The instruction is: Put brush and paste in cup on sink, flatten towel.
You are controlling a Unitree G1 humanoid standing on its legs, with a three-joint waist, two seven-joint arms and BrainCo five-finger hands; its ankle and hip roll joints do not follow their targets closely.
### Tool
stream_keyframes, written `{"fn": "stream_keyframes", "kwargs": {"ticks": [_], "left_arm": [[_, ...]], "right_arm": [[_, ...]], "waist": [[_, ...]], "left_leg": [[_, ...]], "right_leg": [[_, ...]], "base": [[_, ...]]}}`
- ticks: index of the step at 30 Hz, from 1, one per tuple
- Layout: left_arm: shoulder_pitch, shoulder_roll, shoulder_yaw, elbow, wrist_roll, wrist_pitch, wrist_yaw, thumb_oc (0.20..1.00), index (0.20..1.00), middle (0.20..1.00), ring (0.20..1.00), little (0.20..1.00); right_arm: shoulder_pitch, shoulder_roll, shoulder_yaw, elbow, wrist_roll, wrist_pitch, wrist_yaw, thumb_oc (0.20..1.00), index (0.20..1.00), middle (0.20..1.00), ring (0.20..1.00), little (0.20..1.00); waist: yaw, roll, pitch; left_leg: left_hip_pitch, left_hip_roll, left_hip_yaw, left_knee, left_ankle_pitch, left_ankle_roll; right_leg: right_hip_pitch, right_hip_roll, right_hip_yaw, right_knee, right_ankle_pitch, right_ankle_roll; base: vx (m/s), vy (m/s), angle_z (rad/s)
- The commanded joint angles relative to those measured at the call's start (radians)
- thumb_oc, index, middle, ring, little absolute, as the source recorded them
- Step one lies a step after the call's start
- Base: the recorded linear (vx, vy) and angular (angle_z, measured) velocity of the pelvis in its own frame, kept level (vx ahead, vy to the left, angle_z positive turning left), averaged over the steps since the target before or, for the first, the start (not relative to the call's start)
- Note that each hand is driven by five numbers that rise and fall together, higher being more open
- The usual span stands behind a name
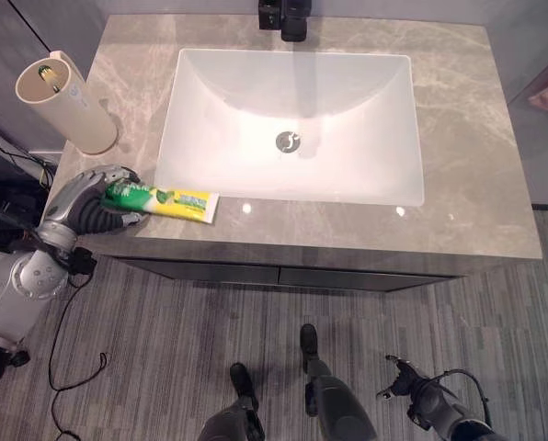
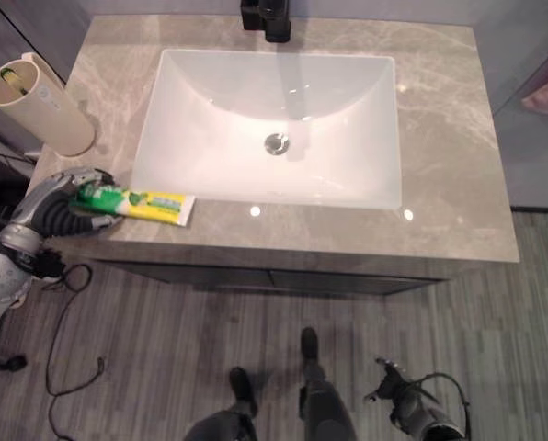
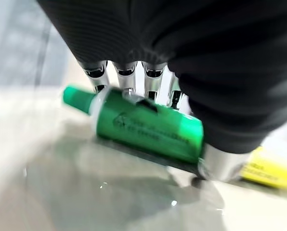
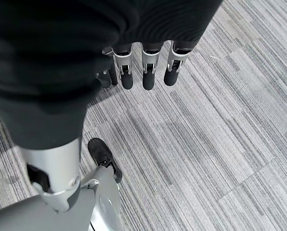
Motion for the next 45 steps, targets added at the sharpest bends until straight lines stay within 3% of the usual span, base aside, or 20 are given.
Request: {"fn": "stream_keyframes", "kwargs": {"ticks": [1,5,11,14,15,20,23,25,27,31,32,34,37,38,40,41,43,44,45], "left_arm": [[0.007,0.045,-0.125,0.025,0.166,-0.02,-0.027,0.2,0.2,0.2,0.2,0.2],[-0.029,0.078,-0.222,0.051,0.257,-0.031,-0.009,0.2,0.2,0.2,0.2,0.2],[-0.038,0.049,-0.254,0.077,0.321,-0.021,0.024,0.2,0.2,0.2,0.2,0.2],[-0.031,0.042,-0.229,0.066,0.331,-0.018,0.044,0.2,0.2,0.2,0.2,0.2],[-0.006,0.031,-0.179,0.057,0.323,-0.015,0.065,0.2,0.2,0.2,0.2,0.2],[0.028,0.025,-0.06,0.005,0.316,-0.003,0.115,0.2,0.2,0.2,0.2,0.2],[0.037,0.031,-0.021,-0.019,0.314,-0.005,0.127,0.2,0.2,0.2,0.2,0.2],[0.025,0.048,0.031,-0.044,0.329,0.005,0.158,0.2,0.2,0.2,0.2,0.2],[0.021,0.052,0.049,-0.053,0.334,0.008,0.166,0.2,0.2,0.2,0.2,0.2],[-0.053,0.076,0.071,-0.077,0.361,0.017,0.205,0.2,0.2,0.2,0.2,0.2],[-0.088,0.091,0.075,-0.081,0.371,0.023,0.225,0.2,0.2,0.2,0.2,0.2],[-0.109,0.097,0.085,-0.084,0.395,0.027,0.266,0.2,0.2,0.2,0.2,0.2],[-0.071,0.109,0.171,-0.102,0.46,0.06,0.325,0.2,0.2,0.2,0.2,0.2],[-0.052,0.106,0.189,-0.111,0.462,0.06,0.325,0.2,0.2,0.2,0.2,0.2],[-0.027,0.103,0.274,-0.137,0.514,0.093,0.367,0.2,0.2,0.2,0.2,0.2],[-0.029,0.099,0.292,-0.154,0.525,0.101,0.372,0.2,0.2,0.2,0.2,0.2],[-0.046,0.095,0.291,-0.159,0.53,0.102,0.375,0.2,0.2,0.2,0.2,0.2],[-0.09,0.103,0.26,-0.166,0.525,0.087,0.366,0.2,0.2,0.2,0.2,0.2],[-0.103,0.114,0.242,-0.169,0.52,0.08,0.358,0.2,0.2,0.2,0.2,0.2]], "right_arm": [[-0.032,-0.007,0.045,0.028,0.004,-0.013,-0.021,1.0,1.0,1.0,1.0,1.0],[-0.044,-0.005,0.042,0.045,0.003,-0.017,-0.037,1.0,1.0,1.0,1.0,1.0],[-0.026,-0.001,-0.001,0.1,0.041,-0.015,-0.056,1.0,1.0,1.0,1.0,1.0],[0.002,-0.002,-0.049,0.137,0.075,-0.006,-0.068,1.0,1.0,1.0,1.0,1.0],[0.039,-0.006,-0.134,0.178,0.138,-0.003,-0.081,1.0,1.0,1.0,1.0,1.0],[0.096,-0.04,-0.298,0.253,0.286,0.0,-0.092,1.0,1.0,1.0,1.0,1.0],[0.115,-0.054,-0.345,0.263,0.336,-0.004,-0.086,1.0,1.0,1.0,1.0,1.0],[0.136,-0.074,-0.442,0.293,0.469,-0.008,-0.073,1.0,1.0,1.0,1.0,1.0],[0.141,-0.086,-0.467,0.303,0.512,-0.01,-0.065,1.0,1.0,1.0,1.0,1.0],[0.146,-0.159,-0.558,0.343,0.654,-0.012,-0.038,1.0,1.0,1.0,1.0,1.0],[0.139,-0.235,-0.579,0.337,0.664,-0.01,-0.035,1.0,1.0,1.0,1.0,1.0],[0.127,-0.314,-0.61,0.249,0.686,-0.024,-0.051,1.0,1.0,1.0,1.0,1.0],[0.165,-0.416,-0.696,-0.172,0.619,-0.048,-0.138,1.0,1.0,1.0,1.0,1.0],[0.178,-0.412,-0.706,-0.194,0.614,-0.036,-0.14,1.0,1.0,1.0,1.0,1.0],[0.204,-0.423,-0.807,-0.582,0.564,-0.083,-0.222,1.0,1.0,1.0,1.0,1.0],[0.197,-0.413,-0.814,-0.671,0.568,-0.104,-0.236,1.0,1.0,1.0,1.0,1.0],[0.18,-0.424,-0.798,-0.755,0.566,-0.126,-0.206,1.0,1.0,1.0,1.0,1.0],[0.163,-0.479,-0.769,-0.833,0.577,-0.15,-0.137,1.0,1.0,1.0,1.0,1.0],[0.161,-0.507,-0.765,-0.83,0.577,-0.144,-0.143,1.0,1.0,1.0,1.0,1.0]], "waist": [[-0.023,-0.004,-0.004],[-0.022,-0.002,-0.004],[-0.026,0.01,-0.013],[-0.027,0.019,-0.03],[-0.027,0.025,-0.05],[-0.037,0.031,-0.092],[-0.04,0.026,-0.108],[-0.051,0.02,-0.134],[-0.052,0.019,-0.143],[-0.062,0.011,-0.17],[-0.066,0.0,-0.186],[-0.077,-0.001,-0.195],[-0.093,-0.004,-0.21],[-0.091,-0.005,-0.211],[-0.106,0.006,-0.227],[-0.108,0.009,-0.234],[-0.111,0.007,-0.238],[-0.118,0.008,-0.242],[-0.118,0.006,-0.247]], "left_leg": [[0.093,0.023,-0.041,0.012,-0.036,-0.035],[0.086,0.023,-0.033,0.012,-0.025,-0.039],[0.095,0.025,-0.034,0.012,-0.026,-0.042],[0.111,0.024,-0.035,0.012,-0.03,-0.043],[0.131,0.023,-0.038,0.012,-0.035,-0.042],[0.168,0.025,-0.044,0.012,-0.054,-0.041],[0.171,0.022,-0.042,0.012,-0.052,-0.039],[0.183,0.02,-0.038,0.012,-0.059,-0.037],[0.188,0.02,-0.036,0.012,-0.062,-0.036],[0.206,0.022,-0.034,0.012,-0.067,-0.035],[0.212,0.022,-0.031,0.012,-0.069,-0.035],[0.225,0.024,-0.016,0.012,-0.081,-0.033],[0.236,0.022,0.021,0.012,-0.088,-0.032],[0.233,0.02,0.025,0.012,-0.081,-0.033],[0.245,0.02,0.032,0.012,-0.093,-0.028],[0.249,0.019,0.031,0.012,-0.094,-0.026],[0.25,0.018,0.032,0.012,-0.087,-0.026],[0.255,0.018,0.03,0.012,-0.086,-0.026],[0.256,0.018,0.032,0.012,-0.085,-0.026]], "right_leg": [[-0.007,-0.038,0.074,0.0,0.04,0.068],[-0.019,-0.038,0.079,0.0,0.047,0.068],[-0.008,-0.038,0.08,0.0,0.043,0.067],[0.011,-0.039,0.079,0.0,0.035,0.066],[0.035,-0.038,0.076,0.0,0.029,0.066],[0.077,-0.037,0.065,0.0,0.012,0.068],[0.08,-0.037,0.067,0.0,0.016,0.068],[0.09,-0.034,0.069,0.0,0.014,0.071],[0.094,-0.034,0.071,0.0,0.013,0.072],[0.112,-0.032,0.075,0.0,0.012,0.075],[0.118,-0.03,0.075,0.0,0.012,0.076],[0.12,-0.025,0.085,0.0,0.012,0.086],[0.108,-0.018,0.116,0.0,0.029,0.099],[0.102,-0.019,0.12,0.0,0.036,0.096],[0.106,-0.015,0.129,0.0,0.035,0.1],[0.109,-0.015,0.13,0.0,0.035,0.1],[0.11,-0.017,0.131,0.0,0.04,0.096],[0.115,-0.015,0.131,0.0,0.037,0.095],[0.116,-0.016,0.131,0.0,0.037,0.095]], "base": [[0.01,-0.003,-0.1],[0.0,-0.004,-0.05],[0.0,-0.001,-0.01],[0.04,-0.007,-0.01],[0.03,-0.008,0.0],[0.02,-0.006,0.0],[0.0,0.0,0.0],[0.0,-0.002,-0.02],[0.0,0.0,0.0],[-0.01,-0.005,0.0],[0.0,0.0,0.0],[0.0,0.017,-0.04],[-0.05,0.029,-0.33],[-0.03,0.024,-0.44],[-0.01,0.026,-0.41],[-0.03,0.0,-0.28],[-0.03,-0.013,-0.07],[0.0,0.0,0.0],[0.0,0.0,0.0]]}}
